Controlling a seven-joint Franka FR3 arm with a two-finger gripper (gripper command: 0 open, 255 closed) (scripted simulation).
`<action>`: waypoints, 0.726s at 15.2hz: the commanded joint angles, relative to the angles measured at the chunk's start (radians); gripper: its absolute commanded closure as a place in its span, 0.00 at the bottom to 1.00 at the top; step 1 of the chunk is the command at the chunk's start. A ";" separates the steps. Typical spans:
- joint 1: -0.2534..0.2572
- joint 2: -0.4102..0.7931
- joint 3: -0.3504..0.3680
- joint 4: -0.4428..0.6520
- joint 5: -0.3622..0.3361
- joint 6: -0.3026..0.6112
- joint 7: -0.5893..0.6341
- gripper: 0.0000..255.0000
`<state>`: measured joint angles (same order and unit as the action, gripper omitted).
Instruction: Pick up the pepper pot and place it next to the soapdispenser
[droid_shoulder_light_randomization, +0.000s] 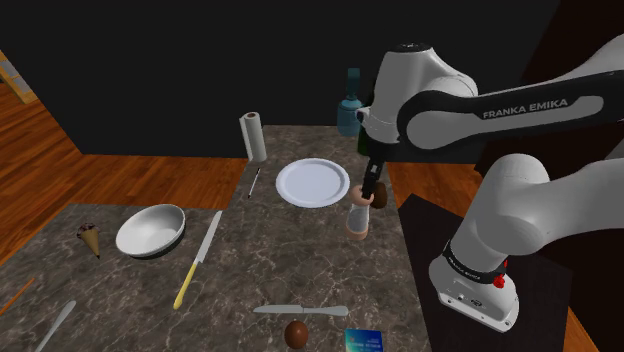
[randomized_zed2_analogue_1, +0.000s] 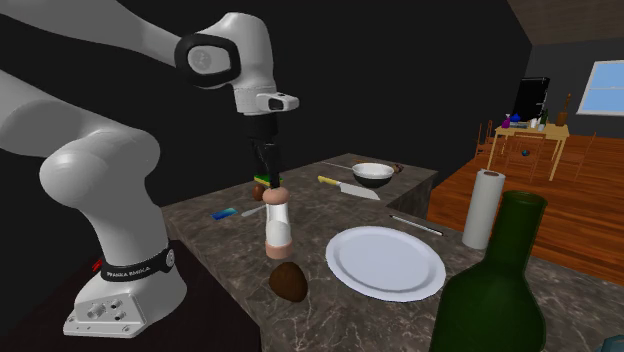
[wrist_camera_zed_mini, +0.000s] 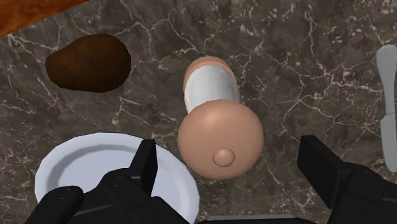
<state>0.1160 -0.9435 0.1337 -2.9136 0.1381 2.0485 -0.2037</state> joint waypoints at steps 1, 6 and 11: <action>0.006 0.016 0.005 -0.033 0.005 0.060 -0.008 0.00; 0.011 0.066 0.015 -0.078 0.016 0.156 -0.009 0.00; 0.012 0.073 0.016 -0.083 0.017 0.167 -0.009 0.00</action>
<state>0.1274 -0.8710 0.1492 -2.9963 0.1547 2.2141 -0.2132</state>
